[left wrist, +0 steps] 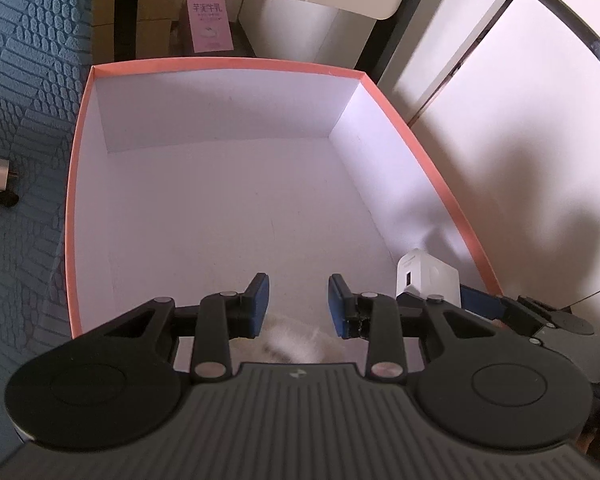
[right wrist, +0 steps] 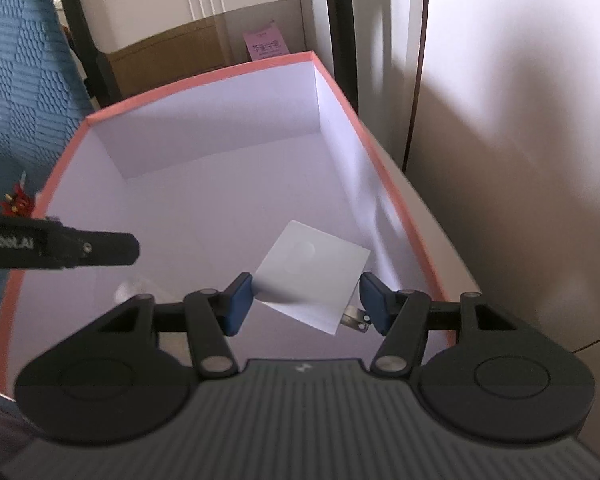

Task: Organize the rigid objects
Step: 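Open both tools to release the toy and charger into the box, then move both tools back toward the screwdriver and red figurine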

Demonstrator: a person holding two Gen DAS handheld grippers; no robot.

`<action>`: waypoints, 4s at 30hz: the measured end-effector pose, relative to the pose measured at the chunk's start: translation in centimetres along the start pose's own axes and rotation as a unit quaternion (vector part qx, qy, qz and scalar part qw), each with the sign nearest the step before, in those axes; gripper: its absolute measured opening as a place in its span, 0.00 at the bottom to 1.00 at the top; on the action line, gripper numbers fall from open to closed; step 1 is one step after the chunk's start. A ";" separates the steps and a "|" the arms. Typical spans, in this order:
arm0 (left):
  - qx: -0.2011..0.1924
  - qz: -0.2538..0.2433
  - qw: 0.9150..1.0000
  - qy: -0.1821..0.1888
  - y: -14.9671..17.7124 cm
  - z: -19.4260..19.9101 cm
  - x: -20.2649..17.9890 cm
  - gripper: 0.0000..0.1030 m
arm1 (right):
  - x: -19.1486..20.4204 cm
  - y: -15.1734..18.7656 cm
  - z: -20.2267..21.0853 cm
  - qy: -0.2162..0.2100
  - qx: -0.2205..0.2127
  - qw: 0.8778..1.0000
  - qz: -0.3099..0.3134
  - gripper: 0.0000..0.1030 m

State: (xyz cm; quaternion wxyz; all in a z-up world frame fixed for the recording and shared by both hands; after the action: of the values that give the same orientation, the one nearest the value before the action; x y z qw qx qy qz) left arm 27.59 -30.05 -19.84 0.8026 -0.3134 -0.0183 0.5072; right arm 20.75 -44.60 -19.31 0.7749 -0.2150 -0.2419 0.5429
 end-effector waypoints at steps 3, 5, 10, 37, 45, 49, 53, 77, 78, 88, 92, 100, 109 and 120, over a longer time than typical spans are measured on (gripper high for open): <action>0.000 0.004 1.000 0.002 -0.1 0.2 0.0 0.37 | -0.2 -0.1 -0.2 -0.001 0.002 1.000 -0.003 0.61; -0.004 0.003 1.000 0.001 -0.2 0.5 -0.1 0.38 | -0.3 -0.1 0.0 -0.003 0.005 1.000 -0.007 0.60; -0.016 0.004 1.000 0.006 -0.2 2.0 -0.2 0.38 | -0.3 -0.7 0.9 -0.004 -0.004 1.000 -0.010 0.61; -0.195 0.042 0.980 -0.018 1.6 21.1 4.1 0.38 | 11.0 -3.0 15.0 -0.091 -0.136 0.986 0.042 0.61; -0.225 0.054 0.972 -0.039 3.8 25.0 7.7 0.38 | 16.2 -2.0 17.1 -0.127 -0.138 0.981 0.050 0.61; -0.227 0.064 0.971 -0.036 5.1 26.1 9.5 0.38 | 18.3 -1.4 17.4 -0.136 -0.135 0.980 0.056 0.61; -0.230 0.076 0.969 -0.049 6.6 26.8 11.2 0.38 | 20.2 0.0 16.9 -0.150 -0.122 0.979 0.061 0.61; -0.232 0.126 0.958 -0.112 14.7 28.3 16.0 0.38 | 22.6 9.2 15.6 -0.159 -0.072 0.978 0.112 0.60; -0.231 0.126 0.958 -0.113 14.7 28.2 16.3 0.38 | 22.5 9.3 15.5 -0.158 -0.073 0.979 0.110 0.61; -0.231 0.130 0.956 -0.128 15.6 24.8 19.5 0.44 | 23.5 9.4 13.0 -0.167 -0.071 0.979 0.097 0.60; -0.221 0.141 0.957 -0.128 15.7 22.7 21.6 0.44 | 24.7 8.9 11.9 -0.160 -0.076 0.976 0.127 0.61; -0.222 0.154 0.956 -0.117 14.5 20.6 24.5 0.44 | 27.0 7.2 9.2 -0.170 -0.085 0.972 0.139 0.61; -0.178 0.123 0.962 -0.166 12.7 17.7 27.2 0.44 | 28.7 5.7 5.6 -0.202 -0.084 0.968 0.122 0.61; -0.130 0.142 0.969 -0.156 9.5 14.4 33.7 0.44 | 29.3 2.7 1.5 -0.188 -0.087 0.968 0.138 0.61</action>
State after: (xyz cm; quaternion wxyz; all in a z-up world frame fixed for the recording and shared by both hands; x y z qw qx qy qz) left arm 31.25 7.47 -22.92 0.6620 -0.3312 -0.1647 0.6519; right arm 26.42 -15.92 -15.58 0.6112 -0.2072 -0.3977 0.6522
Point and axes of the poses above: each gripper's, at about its wrist camera, not at the fingertips, and z roughly against the way its jaws point, x to its left, y to its underside, the point moved 8 cm from there along -z, roughly the way its jaws point, and after that the axes turned 4 degrees about -z, right-handed, at the moved point
